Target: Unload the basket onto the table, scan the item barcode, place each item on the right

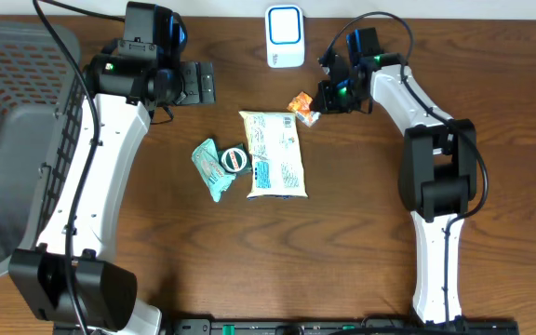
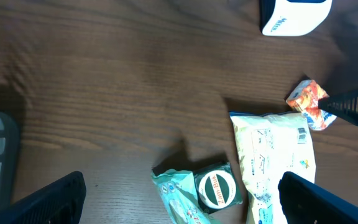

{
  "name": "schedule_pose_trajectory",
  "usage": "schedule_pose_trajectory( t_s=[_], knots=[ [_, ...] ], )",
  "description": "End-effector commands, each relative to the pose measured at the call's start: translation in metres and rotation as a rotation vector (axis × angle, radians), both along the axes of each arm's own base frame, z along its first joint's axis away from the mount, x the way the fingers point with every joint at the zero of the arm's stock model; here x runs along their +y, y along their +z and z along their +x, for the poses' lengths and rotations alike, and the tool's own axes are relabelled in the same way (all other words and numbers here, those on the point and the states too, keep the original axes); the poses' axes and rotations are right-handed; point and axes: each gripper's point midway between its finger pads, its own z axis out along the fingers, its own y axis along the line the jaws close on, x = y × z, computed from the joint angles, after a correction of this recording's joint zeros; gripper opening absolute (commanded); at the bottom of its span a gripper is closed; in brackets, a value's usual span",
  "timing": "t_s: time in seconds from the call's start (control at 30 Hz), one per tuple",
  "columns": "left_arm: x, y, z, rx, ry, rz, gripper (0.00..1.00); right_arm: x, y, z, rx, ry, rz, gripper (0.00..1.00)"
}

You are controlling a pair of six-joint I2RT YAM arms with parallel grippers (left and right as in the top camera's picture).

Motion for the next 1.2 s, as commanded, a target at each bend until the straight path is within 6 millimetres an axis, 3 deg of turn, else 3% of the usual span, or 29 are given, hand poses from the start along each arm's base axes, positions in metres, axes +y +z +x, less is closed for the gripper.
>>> schedule_pose_trajectory(
  t_s=[0.0, 0.13, 0.23, 0.37, 0.7, 0.83, 1.0, 1.17],
  knots=[
    [0.001, 0.006, 0.000, -0.013, 0.009, 0.001, 0.98, -0.014, -0.018, -0.011, 0.064, -0.010, -0.031, 0.01],
    [0.001, 0.006, 0.000, -0.013, 0.009, 0.001, 0.98, -0.002, 0.020, -0.015, 0.078, 0.004, 0.156, 0.01],
    [0.001, 0.006, 0.000, -0.013, 0.009, 0.001, 0.98, 0.003, 0.066, -0.012, 0.078, -0.011, 0.347, 0.01],
    [0.001, 0.006, 0.000, -0.013, 0.009, 0.001, 0.98, -0.007, 0.122, -0.001, 0.052, -0.042, 0.557, 0.01],
    [0.001, 0.006, 0.000, -0.013, 0.009, 0.001, 0.98, 0.005, 0.191, 0.011, 0.088, 0.017, 0.880, 0.01],
    [0.001, 0.006, 0.000, -0.013, 0.009, 0.001, 0.98, 0.008, 0.196, 0.029, 0.008, -0.008, 0.855, 0.01],
    [0.001, 0.006, 0.000, -0.013, 0.009, 0.001, 0.98, 0.020, 0.168, 0.060, -0.109, -0.173, 0.666, 0.01],
    [0.001, 0.006, 0.000, -0.013, 0.009, 0.001, 0.98, 0.016, 0.143, 0.093, -0.298, -0.331, 0.404, 0.01]
  ],
)
